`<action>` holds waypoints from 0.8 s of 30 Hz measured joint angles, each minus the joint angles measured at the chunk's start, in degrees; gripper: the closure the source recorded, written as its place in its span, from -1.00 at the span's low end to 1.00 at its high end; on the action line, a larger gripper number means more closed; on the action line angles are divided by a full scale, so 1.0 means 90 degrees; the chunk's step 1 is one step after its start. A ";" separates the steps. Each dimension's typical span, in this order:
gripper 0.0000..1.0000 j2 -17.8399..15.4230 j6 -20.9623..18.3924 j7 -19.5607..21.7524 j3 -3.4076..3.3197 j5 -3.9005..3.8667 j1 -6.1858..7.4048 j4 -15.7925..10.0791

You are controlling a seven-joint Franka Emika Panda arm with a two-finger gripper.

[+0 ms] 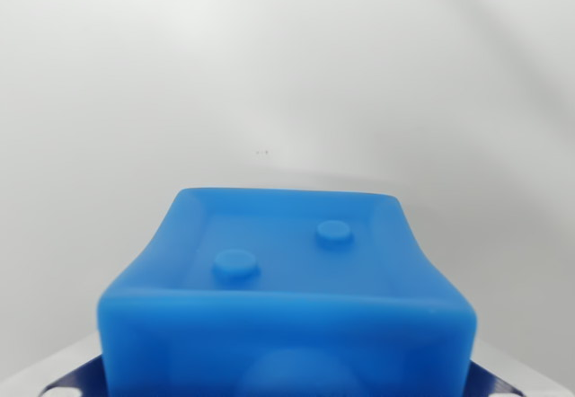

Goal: Stack cube

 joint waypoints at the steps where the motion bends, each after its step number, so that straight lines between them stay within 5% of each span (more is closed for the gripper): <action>1: 1.00 -0.0030 -0.0018 0.0000 0.0000 0.0000 0.0000 -0.0011; 24: 1.00 -0.0765 -0.0596 0.0000 -0.0020 -0.0008 0.0010 -0.0156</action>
